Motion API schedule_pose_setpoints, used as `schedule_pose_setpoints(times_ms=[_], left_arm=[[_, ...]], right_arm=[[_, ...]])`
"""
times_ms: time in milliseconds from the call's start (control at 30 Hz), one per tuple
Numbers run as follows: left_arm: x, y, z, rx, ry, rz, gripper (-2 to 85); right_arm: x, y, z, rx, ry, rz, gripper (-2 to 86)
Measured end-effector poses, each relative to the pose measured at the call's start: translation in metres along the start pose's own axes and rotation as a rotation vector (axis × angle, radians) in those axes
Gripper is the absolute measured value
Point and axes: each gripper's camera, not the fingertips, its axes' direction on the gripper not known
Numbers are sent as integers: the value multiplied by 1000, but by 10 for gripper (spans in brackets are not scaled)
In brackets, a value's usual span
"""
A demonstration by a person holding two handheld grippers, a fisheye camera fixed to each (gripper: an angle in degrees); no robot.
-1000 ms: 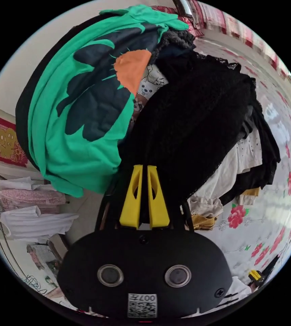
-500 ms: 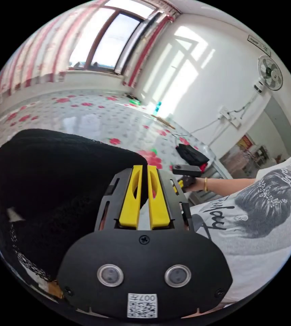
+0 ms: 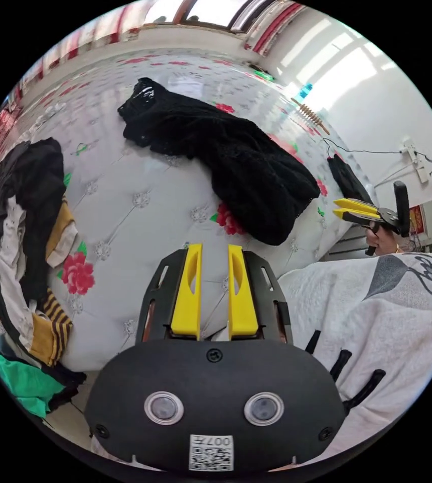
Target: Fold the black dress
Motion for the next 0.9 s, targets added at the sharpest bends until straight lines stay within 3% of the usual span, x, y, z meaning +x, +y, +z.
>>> schedule_pose_setpoints(times_ms=[200, 300, 400, 533, 600, 733, 900], left_arm=[[13, -20, 2, 56, 60, -2, 83], [10, -30, -4, 86, 72, -26, 81], [-3, -34, -12, 101, 55, -63, 79], [-35, -24, -19, 113, 7, -137, 68], [-53, -20, -13, 81, -10, -180, 66], [-86, -17, -4, 61, 0, -280, 65], [-102, -40, -8, 103, -17, -295, 64]], right_arm=[[-62, -69, 2, 42, -140, -243, 109], [-99, -99, 37, -57, -89, -371, 103], [-105, -104, 91, -324, -89, -392, 72], [-105, -57, 70, -428, -434, -607, 43], [-99, -38, 53, -474, -466, -663, 48], [-71, -44, -9, -332, -370, -648, 101], [-48, -92, -67, 18, -194, -542, 127]])
